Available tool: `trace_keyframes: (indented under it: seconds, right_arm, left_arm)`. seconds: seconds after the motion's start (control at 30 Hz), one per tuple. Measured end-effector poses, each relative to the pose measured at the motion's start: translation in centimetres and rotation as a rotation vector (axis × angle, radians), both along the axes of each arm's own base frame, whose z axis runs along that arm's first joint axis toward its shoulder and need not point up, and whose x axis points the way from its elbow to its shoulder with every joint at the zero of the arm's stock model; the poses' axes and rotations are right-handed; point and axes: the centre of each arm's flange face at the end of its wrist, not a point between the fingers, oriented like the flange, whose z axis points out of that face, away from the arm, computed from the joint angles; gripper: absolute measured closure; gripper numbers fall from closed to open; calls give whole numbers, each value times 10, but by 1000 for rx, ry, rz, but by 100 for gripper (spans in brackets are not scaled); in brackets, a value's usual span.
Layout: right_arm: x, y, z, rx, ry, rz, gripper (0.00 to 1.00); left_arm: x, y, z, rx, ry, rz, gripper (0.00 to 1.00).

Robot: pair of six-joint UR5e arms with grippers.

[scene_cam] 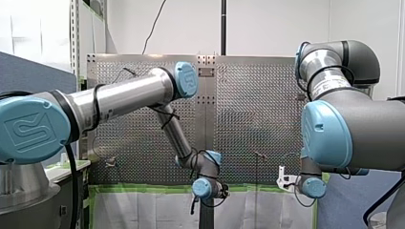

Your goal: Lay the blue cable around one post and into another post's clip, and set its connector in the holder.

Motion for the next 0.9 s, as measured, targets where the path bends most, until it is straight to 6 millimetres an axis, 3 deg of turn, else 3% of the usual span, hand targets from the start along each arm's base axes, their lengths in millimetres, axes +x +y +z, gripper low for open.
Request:
trace_keyframes:
  seconds: [0.3, 0.9]
  right_arm:
    - [1, 1, 0, 1, 0, 2, 100]
    - [2, 1, 0, 1, 1, 5, 100]
  left_arm:
    - [0, 6, 3, 29, -10, 50, 0]
    - [27, 13, 14, -1, -63, 177, 0]
